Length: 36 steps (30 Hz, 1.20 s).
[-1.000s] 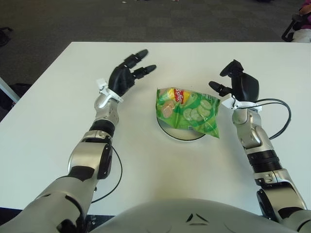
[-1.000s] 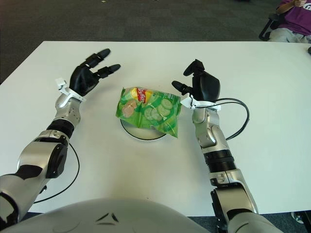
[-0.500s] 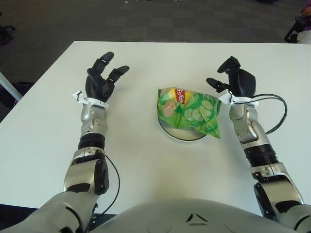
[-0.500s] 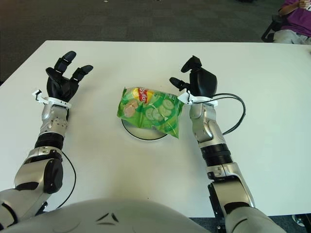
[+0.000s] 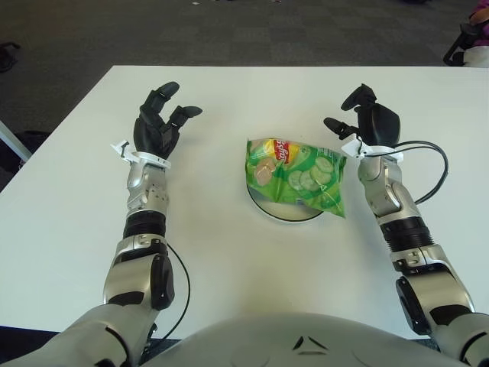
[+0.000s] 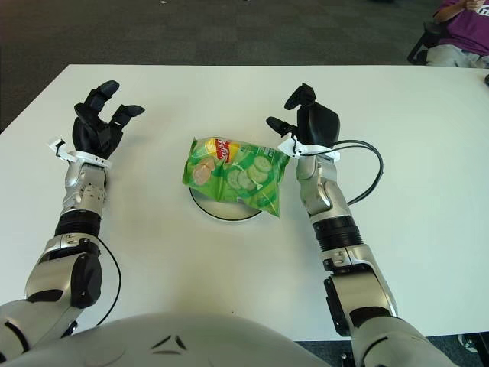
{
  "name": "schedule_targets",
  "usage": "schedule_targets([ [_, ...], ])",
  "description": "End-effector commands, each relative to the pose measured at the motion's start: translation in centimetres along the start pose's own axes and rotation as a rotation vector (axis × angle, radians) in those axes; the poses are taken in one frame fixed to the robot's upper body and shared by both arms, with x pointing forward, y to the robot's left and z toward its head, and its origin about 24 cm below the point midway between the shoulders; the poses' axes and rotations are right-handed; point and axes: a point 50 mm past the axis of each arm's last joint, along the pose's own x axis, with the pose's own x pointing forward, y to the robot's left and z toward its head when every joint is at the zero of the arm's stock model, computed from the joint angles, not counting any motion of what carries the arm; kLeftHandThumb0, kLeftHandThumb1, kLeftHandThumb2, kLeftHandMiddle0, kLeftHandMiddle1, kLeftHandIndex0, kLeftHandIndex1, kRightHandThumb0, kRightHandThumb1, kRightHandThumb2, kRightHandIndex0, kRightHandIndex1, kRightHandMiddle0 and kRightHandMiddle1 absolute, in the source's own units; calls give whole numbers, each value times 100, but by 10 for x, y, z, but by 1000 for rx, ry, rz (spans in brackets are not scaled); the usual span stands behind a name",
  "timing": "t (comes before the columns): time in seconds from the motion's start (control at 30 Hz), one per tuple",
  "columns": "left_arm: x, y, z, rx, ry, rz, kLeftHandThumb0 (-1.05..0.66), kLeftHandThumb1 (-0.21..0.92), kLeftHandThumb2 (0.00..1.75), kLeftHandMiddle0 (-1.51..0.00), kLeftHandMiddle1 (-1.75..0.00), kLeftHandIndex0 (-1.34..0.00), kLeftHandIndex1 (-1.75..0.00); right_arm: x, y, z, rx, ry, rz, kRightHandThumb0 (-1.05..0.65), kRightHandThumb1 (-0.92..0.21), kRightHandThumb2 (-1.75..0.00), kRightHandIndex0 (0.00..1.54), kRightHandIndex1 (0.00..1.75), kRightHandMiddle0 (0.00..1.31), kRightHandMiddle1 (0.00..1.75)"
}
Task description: Put the snack into the plate.
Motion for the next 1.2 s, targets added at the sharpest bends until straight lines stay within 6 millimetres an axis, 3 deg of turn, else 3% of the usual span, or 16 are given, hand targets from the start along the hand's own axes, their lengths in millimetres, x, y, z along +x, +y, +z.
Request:
schedule_targets([
  [0.0,7,-1,8,35,-28,12,-60,92,70,-67,-124,-42,-103,4,-1,2,0,-18,-18,-35,-92,-38,71,35,34,159],
  [0.27,11,-14,14,135,-65,48,-59,92,69,-70,-117,-46,-105,1,3,-2,0,-17,-18,-35,-92,-38,71,35,34,159],
  [0.83,1,-20,-1,188,-57,127,-55,92,69,-71,-105,-42,-109,-5,6,-12,-2,-14,-17,-35,-92,-38,71,35,34,159],
  [1.17,14,-30,1,221,-77,142,-54,92,69,-69,-106,-40,-114,-1,5,-15,-2,-14,-18,-35,-92,-38,71,35,34,159],
])
